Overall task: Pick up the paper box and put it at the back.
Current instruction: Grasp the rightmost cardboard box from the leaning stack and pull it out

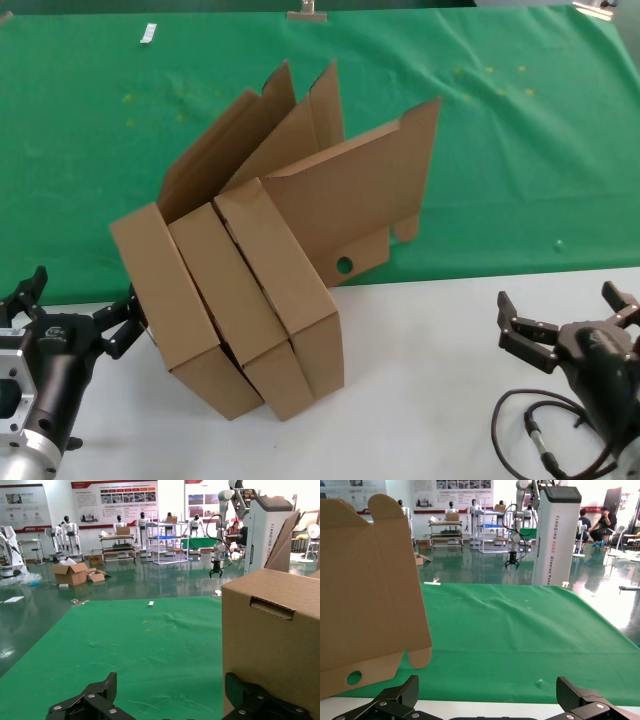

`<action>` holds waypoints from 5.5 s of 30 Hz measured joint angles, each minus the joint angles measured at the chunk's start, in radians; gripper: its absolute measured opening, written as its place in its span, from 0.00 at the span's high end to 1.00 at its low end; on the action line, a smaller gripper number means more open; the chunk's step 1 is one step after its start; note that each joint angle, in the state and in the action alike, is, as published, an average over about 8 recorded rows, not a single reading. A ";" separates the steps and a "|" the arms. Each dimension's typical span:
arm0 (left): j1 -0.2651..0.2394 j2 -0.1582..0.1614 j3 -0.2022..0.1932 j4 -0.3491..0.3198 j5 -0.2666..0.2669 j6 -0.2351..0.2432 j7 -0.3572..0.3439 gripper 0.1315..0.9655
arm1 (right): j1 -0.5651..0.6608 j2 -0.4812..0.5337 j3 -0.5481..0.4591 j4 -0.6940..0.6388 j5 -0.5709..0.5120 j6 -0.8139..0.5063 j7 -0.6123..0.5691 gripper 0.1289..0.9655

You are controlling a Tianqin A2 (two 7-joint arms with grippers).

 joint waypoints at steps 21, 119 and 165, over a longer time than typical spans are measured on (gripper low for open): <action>0.000 0.000 0.000 0.000 0.000 0.000 0.000 0.69 | 0.000 0.000 0.000 0.000 0.000 0.000 0.000 0.00; 0.000 0.000 0.000 0.000 0.000 0.000 0.000 0.04 | 0.834 0.369 -0.628 -1.056 0.498 -1.428 -0.858 0.00; 0.000 0.000 0.000 0.000 0.000 0.000 0.000 0.00 | 1.142 -0.025 -0.526 -1.542 0.177 -1.530 -0.995 0.67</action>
